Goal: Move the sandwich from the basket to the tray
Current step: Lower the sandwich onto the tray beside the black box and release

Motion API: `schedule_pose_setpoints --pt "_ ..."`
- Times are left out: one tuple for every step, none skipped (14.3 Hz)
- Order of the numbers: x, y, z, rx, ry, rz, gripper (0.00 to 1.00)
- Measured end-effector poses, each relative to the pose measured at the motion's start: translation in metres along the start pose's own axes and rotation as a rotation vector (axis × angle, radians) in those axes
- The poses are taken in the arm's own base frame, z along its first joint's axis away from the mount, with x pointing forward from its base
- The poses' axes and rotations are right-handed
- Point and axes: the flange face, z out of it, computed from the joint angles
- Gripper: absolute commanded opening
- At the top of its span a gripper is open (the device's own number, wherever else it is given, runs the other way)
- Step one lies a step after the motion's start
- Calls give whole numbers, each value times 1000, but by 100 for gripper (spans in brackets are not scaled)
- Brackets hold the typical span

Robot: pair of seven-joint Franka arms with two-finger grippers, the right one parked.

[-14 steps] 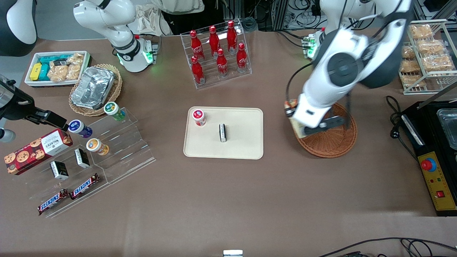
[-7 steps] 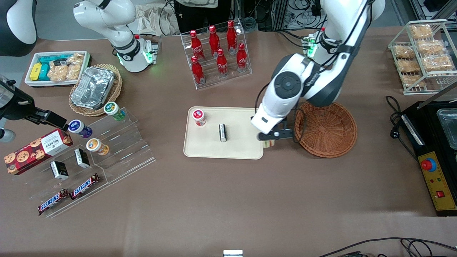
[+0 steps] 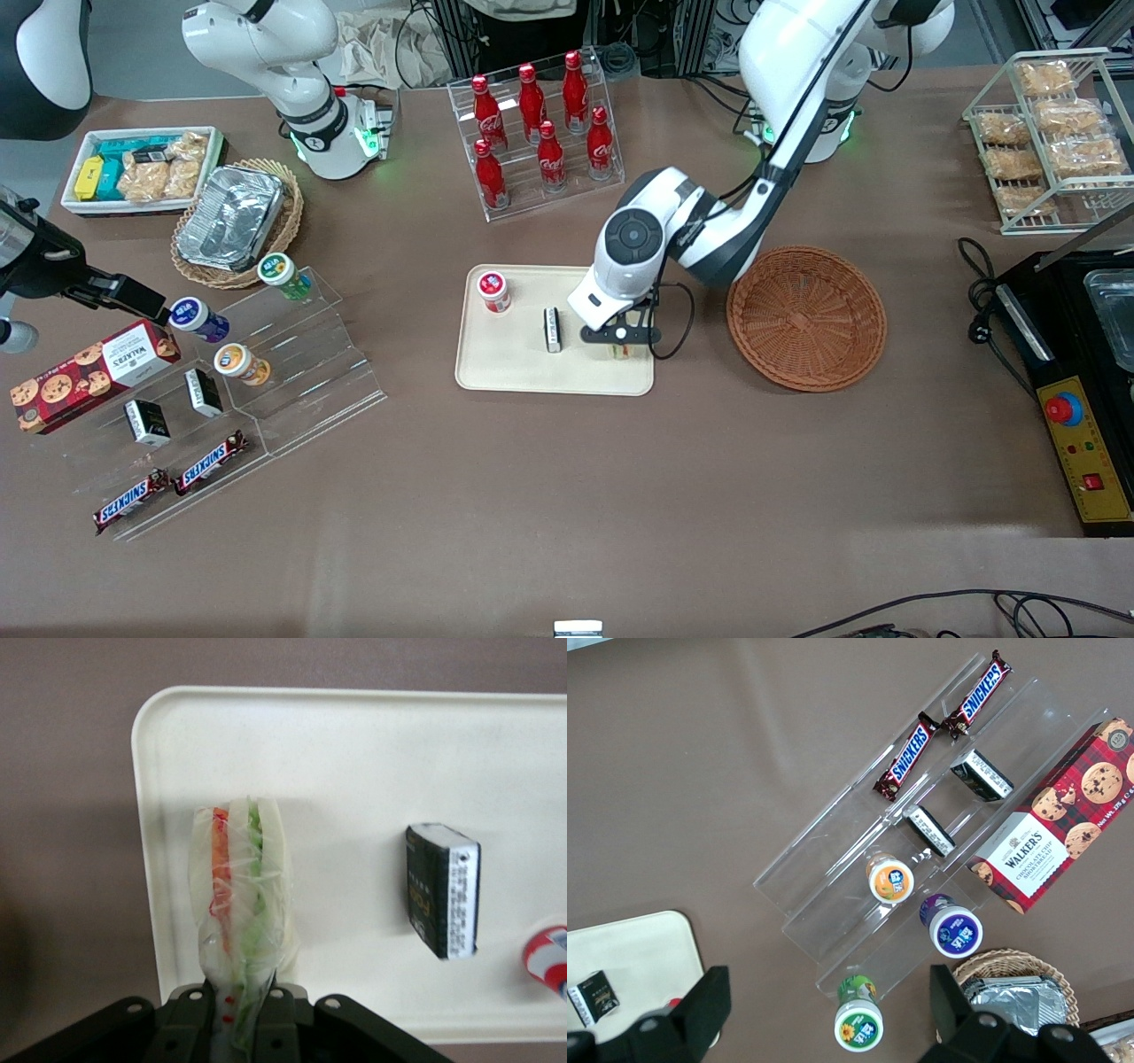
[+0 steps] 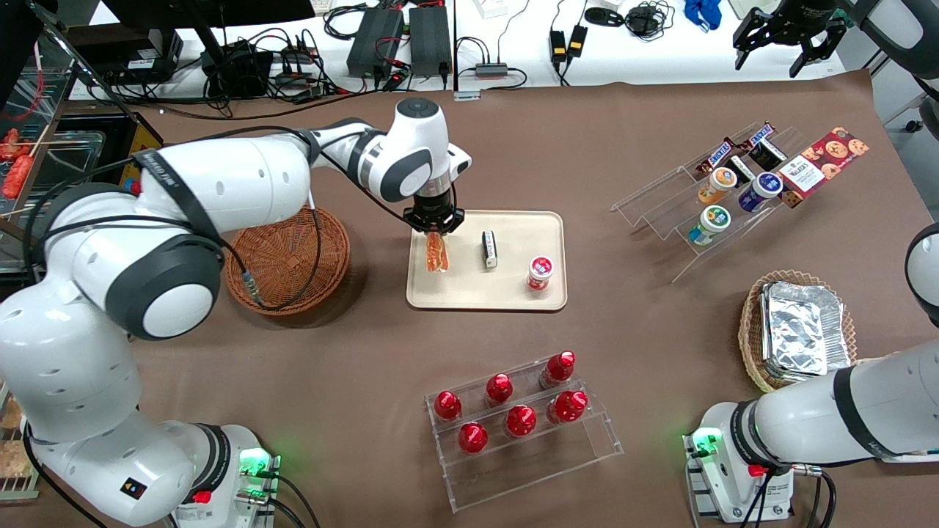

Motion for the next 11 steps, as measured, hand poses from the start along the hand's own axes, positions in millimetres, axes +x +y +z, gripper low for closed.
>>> schedule_pose_setpoints --pt "3 -3 7 16 11 12 0" --pt "4 -5 12 33 21 25 0" --pt "5 -6 15 43 28 33 14" --pt "5 -6 16 47 31 37 44" --pt "5 -6 17 48 31 37 99" --pt "5 -7 17 48 32 33 99" --pt "5 -7 17 48 33 23 99" --pt "6 -7 17 47 35 7 100" --pt "7 -9 15 45 39 -17 100" --pt "10 -11 11 43 45 -38 100" --pt "12 -14 3 47 49 -55 99"
